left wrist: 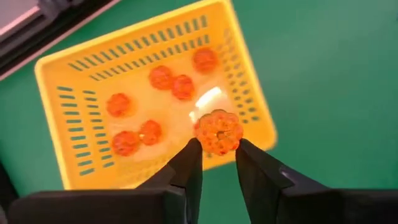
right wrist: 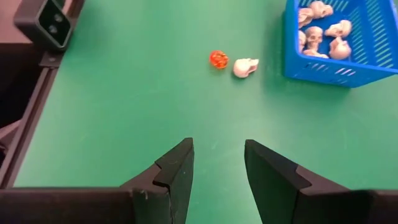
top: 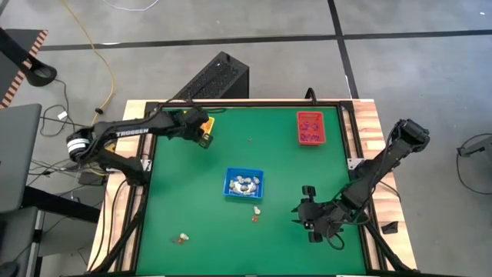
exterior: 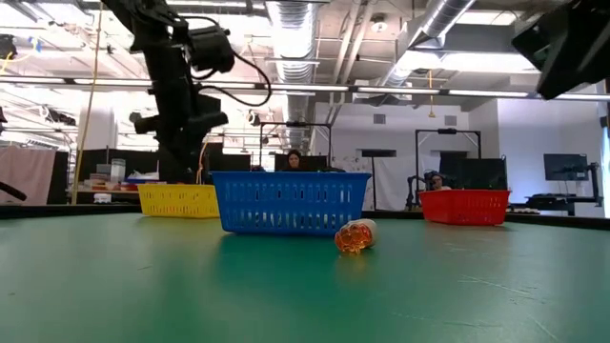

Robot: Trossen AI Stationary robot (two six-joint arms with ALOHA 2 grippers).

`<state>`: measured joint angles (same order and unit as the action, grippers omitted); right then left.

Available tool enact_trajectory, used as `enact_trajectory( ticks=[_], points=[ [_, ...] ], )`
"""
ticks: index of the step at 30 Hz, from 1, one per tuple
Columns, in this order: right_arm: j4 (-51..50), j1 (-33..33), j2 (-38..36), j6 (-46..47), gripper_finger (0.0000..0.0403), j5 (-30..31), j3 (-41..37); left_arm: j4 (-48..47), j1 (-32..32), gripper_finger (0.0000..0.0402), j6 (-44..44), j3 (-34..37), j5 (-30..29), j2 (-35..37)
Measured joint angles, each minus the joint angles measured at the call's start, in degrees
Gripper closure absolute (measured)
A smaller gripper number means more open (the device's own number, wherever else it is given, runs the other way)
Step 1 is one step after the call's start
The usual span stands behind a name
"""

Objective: Sort Halloween decoration
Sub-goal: Put the orange pumpkin toy into the yellow bin, then put the white skull toy into the blue bin

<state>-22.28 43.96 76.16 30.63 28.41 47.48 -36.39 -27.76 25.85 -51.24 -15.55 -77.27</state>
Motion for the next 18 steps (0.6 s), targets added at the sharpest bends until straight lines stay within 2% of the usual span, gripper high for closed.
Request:
enact_trajectory(
  ticks=[8,11,14,18],
  points=[
    [-0.46,2.54,0.0,1.27,0.023,0.09,0.0,0.34,-2.53,0.0251,0.76,0.0,-5.87,-1.38],
    [-2.16,3.73,0.0,3.58,0.023,0.15,0.0,0.11,-2.52,0.0227,0.78,0.0,-5.17,-1.23],
    [-4.16,5.08,0.0,6.0,0.023,0.75,0.0,-0.72,-2.16,0.0217,0.25,0.0,1.83,-0.06],
    [-5.45,6.58,0.0,6.83,0.023,4.1,0.0,-4.2,1.48,0.0215,1.91,0.0,17.94,2.37]
  ],
)
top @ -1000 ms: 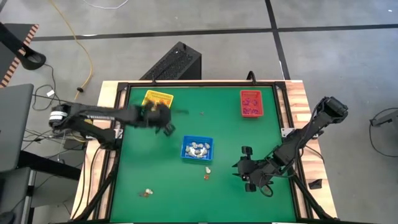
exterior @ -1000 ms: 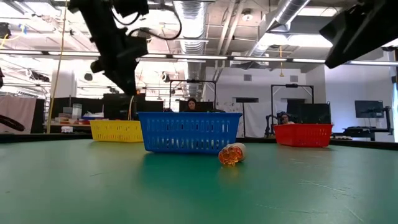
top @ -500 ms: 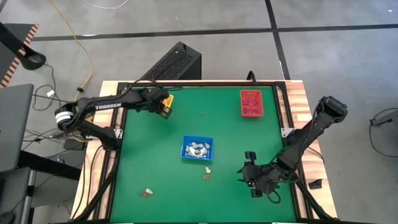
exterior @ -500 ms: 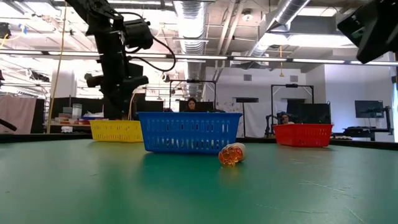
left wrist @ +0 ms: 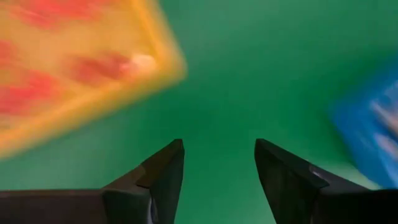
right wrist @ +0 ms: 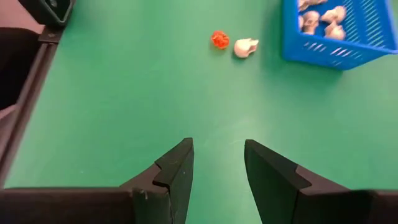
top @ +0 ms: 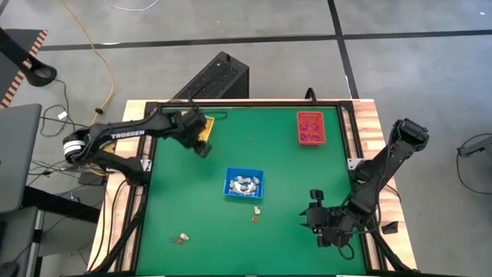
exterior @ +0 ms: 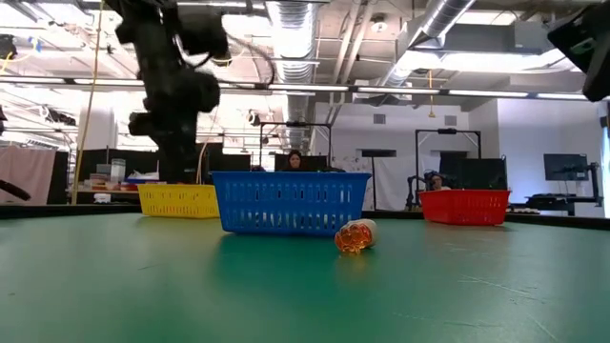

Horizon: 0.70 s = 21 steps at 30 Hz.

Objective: Sort Halloween decoration
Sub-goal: Put the white skull toy into the blue bin

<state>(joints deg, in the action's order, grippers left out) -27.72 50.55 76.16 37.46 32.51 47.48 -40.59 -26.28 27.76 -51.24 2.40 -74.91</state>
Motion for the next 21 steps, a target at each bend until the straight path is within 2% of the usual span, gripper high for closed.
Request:
enact_trajectory(
  ticks=[3,8,13,18,21],
  points=[
    [-0.44,0.25,0.0,-1.27,0.023,2.23,0.0,-0.78,7.78,0.0215,1.59,0.0,6.54,1.38],
    [-0.57,-1.07,0.0,-3.35,0.023,3.75,0.0,6.4,28.69,0.0214,8.83,0.0,5.89,1.74],
    [-0.51,-3.03,0.0,-7.44,0.023,3.85,0.0,14.42,48.98,0.0214,17.59,0.0,-3.28,1.74],
    [1.2,-6.21,0.0,-12.44,0.023,3.76,0.0,13.98,65.54,0.0214,31.77,0.0,-10.36,1.48],
    [2.92,-8.45,0.0,-15.0,0.023,3.64,0.0,14.15,73.39,0.0214,39.01,0.0,-17.11,-0.68]
  ],
)
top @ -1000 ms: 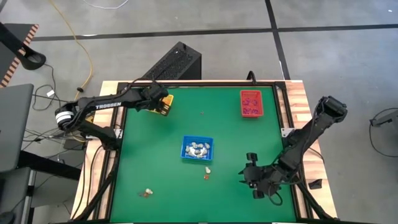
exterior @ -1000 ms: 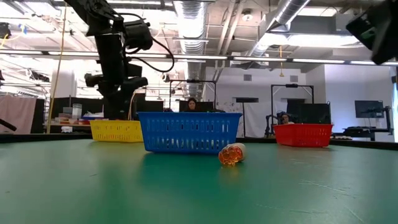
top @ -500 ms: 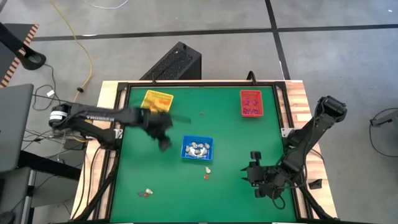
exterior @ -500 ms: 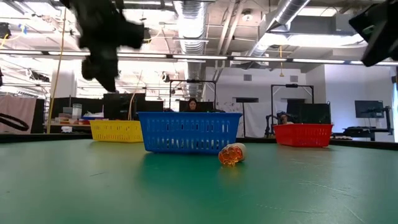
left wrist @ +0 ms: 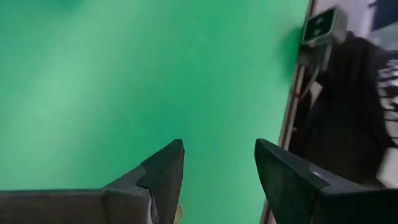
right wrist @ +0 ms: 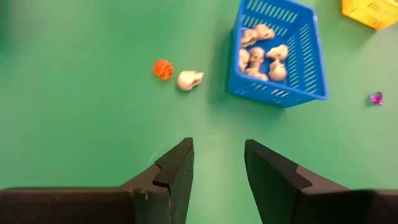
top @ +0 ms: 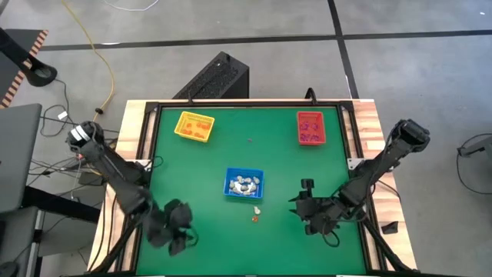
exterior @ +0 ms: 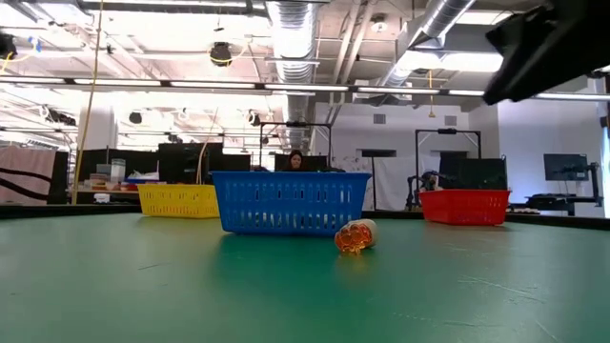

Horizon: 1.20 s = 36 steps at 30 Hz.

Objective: Sort Halloween decoration
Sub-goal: Put the white skull toy into the blue bin

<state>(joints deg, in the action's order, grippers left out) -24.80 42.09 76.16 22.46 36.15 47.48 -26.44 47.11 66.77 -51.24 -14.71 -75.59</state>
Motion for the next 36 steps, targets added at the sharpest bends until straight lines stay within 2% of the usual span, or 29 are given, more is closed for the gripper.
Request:
enact_trajectory(
  ticks=[2,5,15,20,26,29,36],
  points=[
    [1.14,-1.41,0.0,-0.53,0.023,-0.21,0.0,0.47,3.4,0.0214,2.41,0.0,-1.89,-2.11],
    [1.44,-3.47,0.0,-0.51,0.023,-0.26,0.0,0.73,5.23,0.0214,3.65,0.0,-0.33,-5.38],
    [1.73,-8.48,0.0,-0.53,0.023,-2.17,0.0,0.26,5.85,0.0214,-0.77,0.0,2.49,-13.12],
    [1.79,-10.47,0.0,-0.51,0.023,-3.36,0.0,-0.53,5.86,0.0214,-3.87,0.02,1.4,-14.05],
    [2.83,-11.71,0.0,-0.51,0.023,-4.26,0.0,-5.85,6.23,0.0214,-4.89,0.02,0.38,-14.38],
    [3.05,-11.78,0.0,-0.49,0.023,-6.47,0.0,-5.42,6.53,0.0214,-5.3,0.02,0.96,-15.33],
    [3.01,-10.97,0.0,-0.55,0.023,-6.89,0.0,-3.97,6.48,0.0214,-6.77,0.02,0.45,-17.55]
  ],
)
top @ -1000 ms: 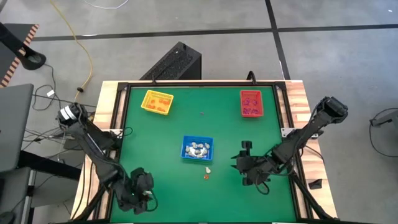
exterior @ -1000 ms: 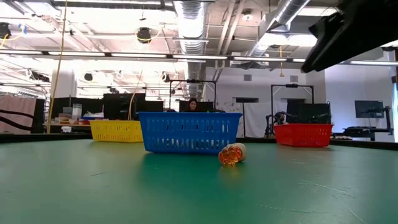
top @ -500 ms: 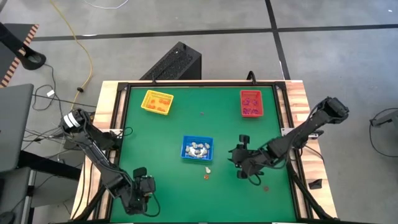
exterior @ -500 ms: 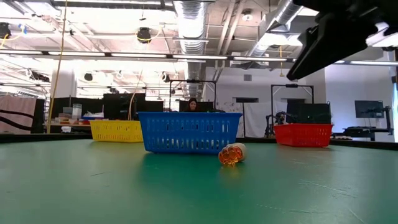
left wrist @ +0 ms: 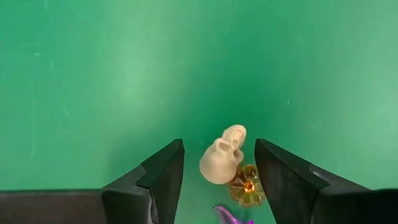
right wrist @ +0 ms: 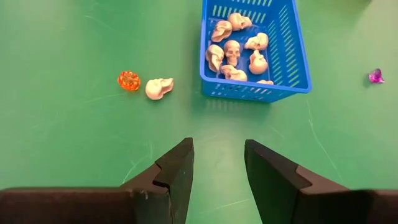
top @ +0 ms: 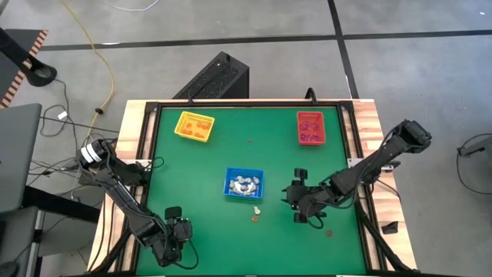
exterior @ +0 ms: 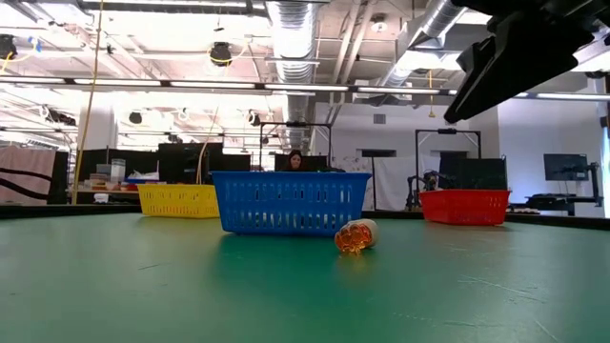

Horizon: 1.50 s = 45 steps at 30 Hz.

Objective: Sort Halloween decoration
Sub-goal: Put the white skull toy into the blue bin

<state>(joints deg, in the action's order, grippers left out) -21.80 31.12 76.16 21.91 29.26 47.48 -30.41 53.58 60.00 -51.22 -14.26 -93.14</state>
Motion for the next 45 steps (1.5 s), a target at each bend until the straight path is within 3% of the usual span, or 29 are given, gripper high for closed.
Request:
enact_trajectory(
  ticks=[8,15,27,29,35,40,42,45],
  points=[
    [-0.05,-0.04,0.0,0.02,0.023,0.02,0.0,-0.01,-0.11,0.0224,0.94,0.0,0.87,-0.02],
    [-0.01,-0.01,0.0,0.07,0.023,-0.77,0.0,1.32,-0.24,0.0261,-0.41,-0.13,2.99,-2.88],
    [-0.01,0.01,0.0,0.09,0.023,-1.09,0.0,1.39,-0.4,0.0323,-4.98,-0.12,1.15,-3.08],
    [-0.02,0.01,0.0,0.11,0.023,-2.09,0.0,1.39,-0.54,0.0332,-6.33,-0.05,-0.56,-2.66],
    [-0.04,-0.03,0.0,0.17,0.023,-3.98,0.0,2.3,-3.78,0.032,-12.13,0.1,-14.79,-0.1],
    [-0.05,0.01,0.0,0.17,0.023,-3.98,-0.02,8.83,-11.51,0.0316,-24.88,0.02,-24.53,1.57],
    [-0.03,0.01,0.0,0.21,0.023,-3.98,-0.02,13.34,-15.95,0.032,-31.4,0.02,-25.47,1.57],
    [-0.03,0.09,0.0,0.55,0.023,-3.98,-0.01,20.92,-23.29,0.0323,-40.83,0.02,-22.05,1.57]
  ],
)
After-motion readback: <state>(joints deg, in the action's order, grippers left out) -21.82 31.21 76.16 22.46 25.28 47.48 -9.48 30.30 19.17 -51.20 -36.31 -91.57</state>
